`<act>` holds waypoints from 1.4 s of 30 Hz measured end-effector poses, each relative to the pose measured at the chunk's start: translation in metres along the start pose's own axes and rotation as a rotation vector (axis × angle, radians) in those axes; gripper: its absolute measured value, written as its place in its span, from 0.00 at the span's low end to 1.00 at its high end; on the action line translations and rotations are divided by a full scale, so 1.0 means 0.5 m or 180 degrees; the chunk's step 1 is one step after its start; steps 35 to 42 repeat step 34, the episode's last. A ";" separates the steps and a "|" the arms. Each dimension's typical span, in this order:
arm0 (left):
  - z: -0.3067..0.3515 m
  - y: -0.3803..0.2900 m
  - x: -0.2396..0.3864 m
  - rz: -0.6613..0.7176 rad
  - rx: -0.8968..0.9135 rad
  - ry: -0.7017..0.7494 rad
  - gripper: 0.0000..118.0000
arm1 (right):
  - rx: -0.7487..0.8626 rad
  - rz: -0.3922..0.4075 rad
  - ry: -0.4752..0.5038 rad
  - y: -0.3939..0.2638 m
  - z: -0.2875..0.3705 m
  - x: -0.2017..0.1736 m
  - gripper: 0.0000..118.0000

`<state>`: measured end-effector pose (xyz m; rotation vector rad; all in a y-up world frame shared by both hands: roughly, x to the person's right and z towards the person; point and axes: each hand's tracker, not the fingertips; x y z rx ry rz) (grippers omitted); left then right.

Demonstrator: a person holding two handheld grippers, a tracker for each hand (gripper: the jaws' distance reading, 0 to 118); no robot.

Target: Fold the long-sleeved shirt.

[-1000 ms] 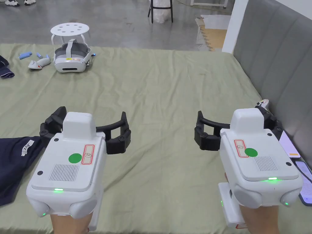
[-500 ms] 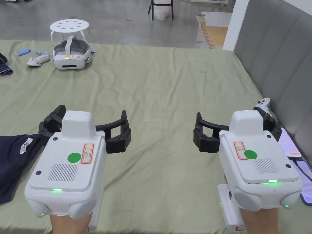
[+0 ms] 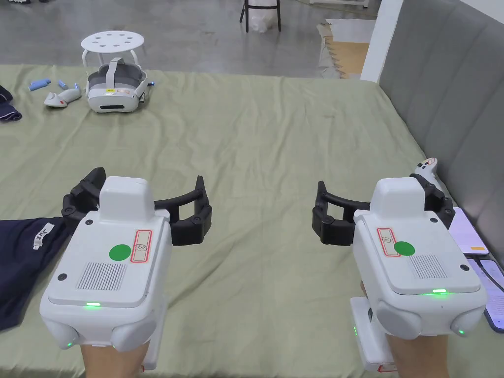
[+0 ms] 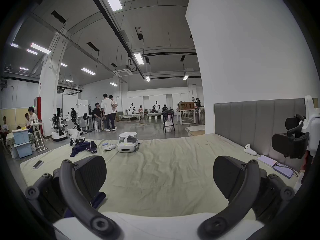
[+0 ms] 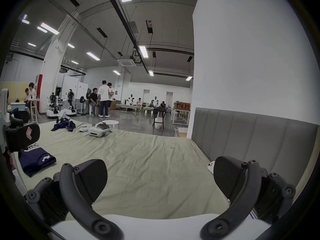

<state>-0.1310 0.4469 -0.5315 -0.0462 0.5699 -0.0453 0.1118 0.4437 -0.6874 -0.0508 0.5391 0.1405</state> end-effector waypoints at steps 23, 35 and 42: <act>0.000 -0.002 0.004 0.0010 -0.0034 -0.0006 0.94 | -0.1089 -0.0924 0.0038 0.038 -0.036 0.023 1.00; 0.001 -0.003 0.003 0.0019 -0.0046 -0.0003 0.94 | -0.1174 -0.0962 -0.0252 0.027 -0.040 0.021 1.00; 0.001 -0.003 0.003 0.0019 -0.0046 -0.0003 0.94 | -0.1174 -0.0962 -0.0252 0.027 -0.040 0.021 1.00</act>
